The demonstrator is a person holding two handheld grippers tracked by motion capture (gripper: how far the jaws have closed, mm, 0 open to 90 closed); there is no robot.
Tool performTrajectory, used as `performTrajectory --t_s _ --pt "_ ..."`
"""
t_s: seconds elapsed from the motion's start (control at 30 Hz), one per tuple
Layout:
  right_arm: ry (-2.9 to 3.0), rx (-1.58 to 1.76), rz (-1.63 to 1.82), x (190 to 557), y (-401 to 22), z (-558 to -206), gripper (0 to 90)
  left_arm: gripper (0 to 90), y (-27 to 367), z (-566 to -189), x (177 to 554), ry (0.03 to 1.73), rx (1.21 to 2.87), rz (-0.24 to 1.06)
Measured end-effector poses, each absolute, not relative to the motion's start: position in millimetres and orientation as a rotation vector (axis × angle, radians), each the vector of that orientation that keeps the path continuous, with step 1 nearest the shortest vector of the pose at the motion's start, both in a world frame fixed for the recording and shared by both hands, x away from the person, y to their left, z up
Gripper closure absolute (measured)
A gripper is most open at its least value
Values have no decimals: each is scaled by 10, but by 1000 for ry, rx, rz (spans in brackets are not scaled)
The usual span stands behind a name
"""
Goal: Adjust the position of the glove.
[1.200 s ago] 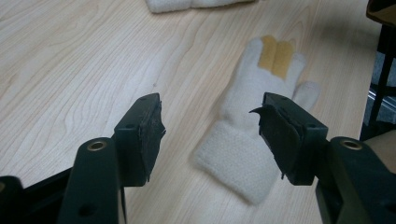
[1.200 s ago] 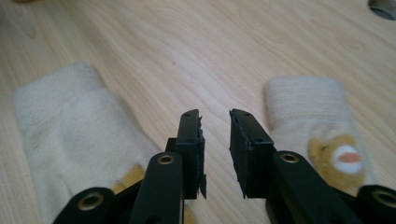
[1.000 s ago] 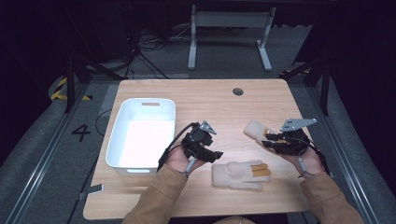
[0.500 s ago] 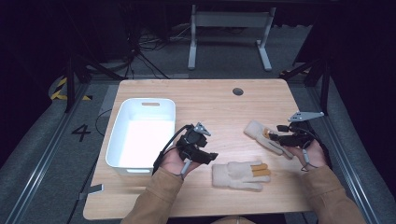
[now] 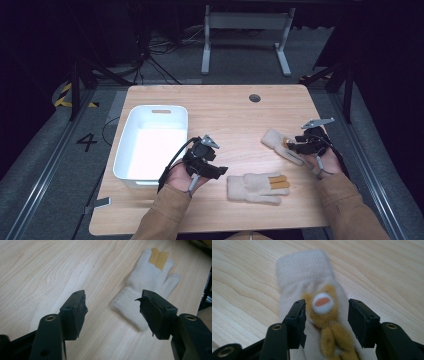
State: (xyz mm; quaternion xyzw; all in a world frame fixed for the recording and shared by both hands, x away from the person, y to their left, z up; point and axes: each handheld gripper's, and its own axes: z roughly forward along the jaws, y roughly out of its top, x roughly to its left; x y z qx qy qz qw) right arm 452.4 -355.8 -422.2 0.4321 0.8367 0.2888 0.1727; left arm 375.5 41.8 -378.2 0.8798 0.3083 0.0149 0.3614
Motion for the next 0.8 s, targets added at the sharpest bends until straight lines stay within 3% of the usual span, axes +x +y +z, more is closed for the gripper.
performTrajectory --t_s 0.33,0.47,0.8 --pt "2425 1233 749 4598 -3528 -4406 502 379 418 -3803 3755 799 2290 60" --pt "2439 1223 739 4593 -3510 -4397 594 382 421 -3805 3755 795 2295 61" --pt "2434 1203 715 4572 -3482 -4336 665 408 413 -3811 3761 805 2318 74"
